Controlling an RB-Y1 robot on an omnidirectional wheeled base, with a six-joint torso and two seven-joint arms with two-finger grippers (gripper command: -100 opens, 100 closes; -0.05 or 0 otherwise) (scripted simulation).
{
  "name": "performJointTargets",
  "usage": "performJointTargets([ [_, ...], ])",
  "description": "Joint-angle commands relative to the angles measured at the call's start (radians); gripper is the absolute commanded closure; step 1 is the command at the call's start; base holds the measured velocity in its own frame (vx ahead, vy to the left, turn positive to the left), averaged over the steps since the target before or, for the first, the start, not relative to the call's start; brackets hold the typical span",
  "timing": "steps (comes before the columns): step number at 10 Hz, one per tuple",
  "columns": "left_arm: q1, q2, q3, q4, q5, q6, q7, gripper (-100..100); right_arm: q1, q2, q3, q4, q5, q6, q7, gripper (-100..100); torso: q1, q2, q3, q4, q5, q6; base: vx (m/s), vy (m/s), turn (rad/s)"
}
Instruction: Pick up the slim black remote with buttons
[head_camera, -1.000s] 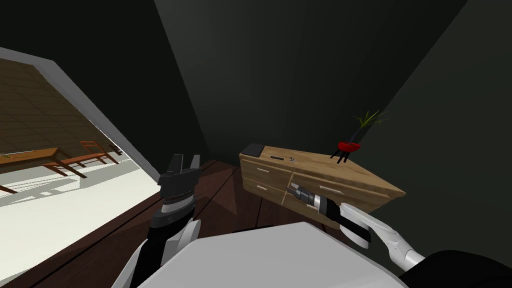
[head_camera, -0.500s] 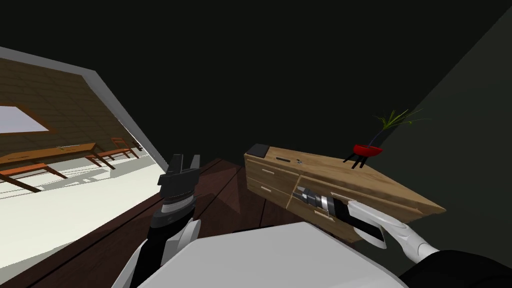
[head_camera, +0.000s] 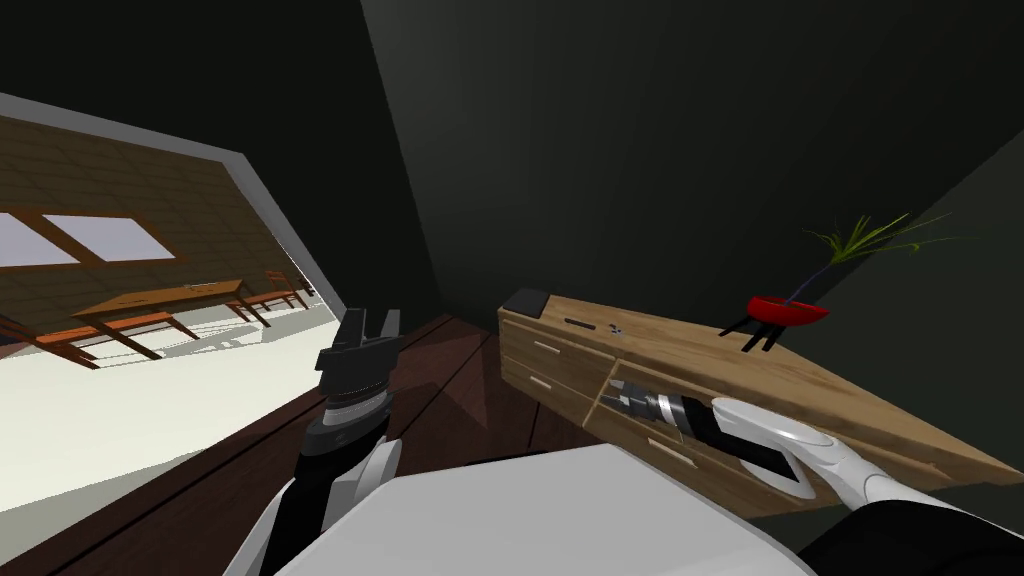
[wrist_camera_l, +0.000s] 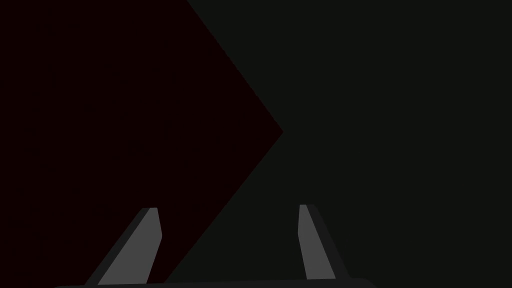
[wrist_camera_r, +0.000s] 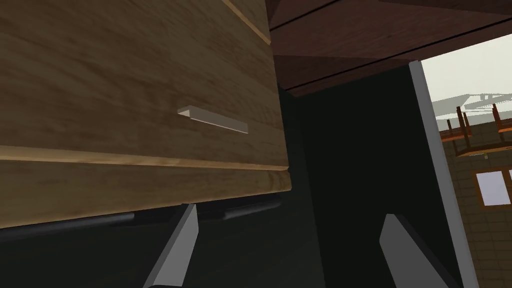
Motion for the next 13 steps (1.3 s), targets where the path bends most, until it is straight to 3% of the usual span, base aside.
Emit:
performJointTargets([
  [1, 0.0, 0.0, 0.0, 0.0, 0.0, 0.0, 0.0, 0, 0.015, -0.05, 0.015, 0.039, 0.022, -0.004, 0.0, -100, 0.0, 0.0, 0.0, 0.0, 0.0, 0.0, 0.069, 0.058, 0.191],
  [2, 0.0, 0.0, 0.0, 0.0, 0.0, 0.0, 0.0, 0, 0.015, -0.08, 0.015, 0.039, 0.022, -0.004, 0.0, -100, 0.0, -0.001, -0.001, 0.0, 0.0, -0.001, 0.063, 0.044, 0.096],
  [3, 0.0, 0.0, 0.0, 0.0, 0.0, 0.0, 0.0, 0, 0.03, -0.113, 0.027, 0.072, 0.04, -0.008, -0.002, -100, 0.0, -0.001, -0.001, 0.0, 0.0, 0.0, 0.084, 0.052, 0.181],
  [5, 0.0, 0.0, 0.0, 0.0, 0.0, 0.0, 0.0, 0, 0.03, -0.153, 0.027, 0.072, 0.04, -0.008, -0.002, -100, 0.0, -0.002, -0.001, -0.001, 0.0, 0.0, 0.052, 0.037, 0.056],
  [8, 0.0, 0.0, 0.0, 0.0, 0.0, 0.0, 0.0, 0, 0.063, -0.256, 0.052, 0.135, 0.072, -0.016, -0.009, -100, 0.0, 0.0, 0.0, 0.0, 0.0, 0.0, 0.069, 0.048, 0.15],
  [13, 0.0, 0.0, 0.0, 0.0, 0.0, 0.0, 0.0, 0, 0.098, -0.377, 0.076, 0.19, 0.097, -0.023, -0.02, -100, 0.0, -0.004, -0.002, -0.001, 0.0, 0.0, 0.106, 0.037, 0.12],
])
